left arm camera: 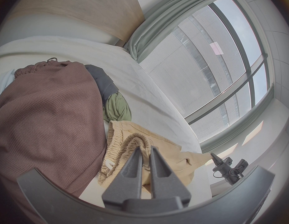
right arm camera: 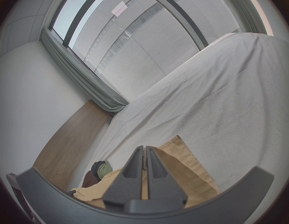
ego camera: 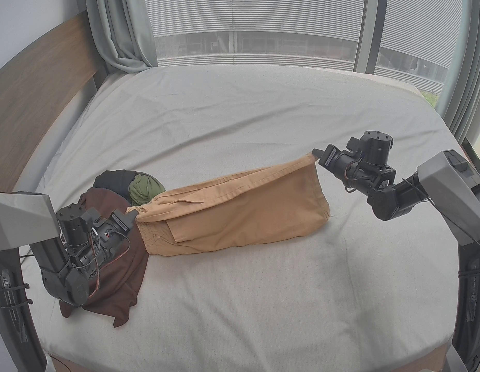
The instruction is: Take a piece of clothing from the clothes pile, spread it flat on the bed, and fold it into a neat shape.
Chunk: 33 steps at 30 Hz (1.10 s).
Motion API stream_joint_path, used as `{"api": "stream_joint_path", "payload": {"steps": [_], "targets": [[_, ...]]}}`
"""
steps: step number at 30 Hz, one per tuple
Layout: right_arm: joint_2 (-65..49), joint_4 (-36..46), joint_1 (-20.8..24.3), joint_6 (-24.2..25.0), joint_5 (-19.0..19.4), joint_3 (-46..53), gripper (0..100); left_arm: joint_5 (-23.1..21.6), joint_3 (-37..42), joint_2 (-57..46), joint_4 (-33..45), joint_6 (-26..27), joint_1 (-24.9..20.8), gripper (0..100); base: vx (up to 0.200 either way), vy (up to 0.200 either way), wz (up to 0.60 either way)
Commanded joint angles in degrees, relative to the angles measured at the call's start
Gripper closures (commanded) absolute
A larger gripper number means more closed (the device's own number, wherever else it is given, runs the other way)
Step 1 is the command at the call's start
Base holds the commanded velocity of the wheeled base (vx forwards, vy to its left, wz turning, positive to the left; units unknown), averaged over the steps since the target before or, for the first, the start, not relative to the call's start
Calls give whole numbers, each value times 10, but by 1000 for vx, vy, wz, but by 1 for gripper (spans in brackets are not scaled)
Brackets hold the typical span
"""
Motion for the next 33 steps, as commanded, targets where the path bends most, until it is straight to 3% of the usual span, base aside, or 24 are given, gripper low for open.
{"api": "stream_joint_path", "payload": {"steps": [1,25,26,27,31,33], "targets": [[29,-1,4,0,-1,-18,100,1,-9,21,0,0,-2,100,0,0,0],[98,-2,13,1,-5,-115,100,10,-85,89,1,-2,-2,100,0,0,0],[100,-3,13,1,-4,-115,100,11,-89,91,1,-2,-1,0,0,0,0],[100,-3,13,1,-4,-116,0,11,-90,94,1,-2,-1,0,0,0,0],[106,-8,13,4,-6,-135,0,11,-100,98,1,-4,3,0,0,0,0],[121,-10,12,4,-31,-159,0,16,-110,97,2,-14,11,0,0,0,0]]}}
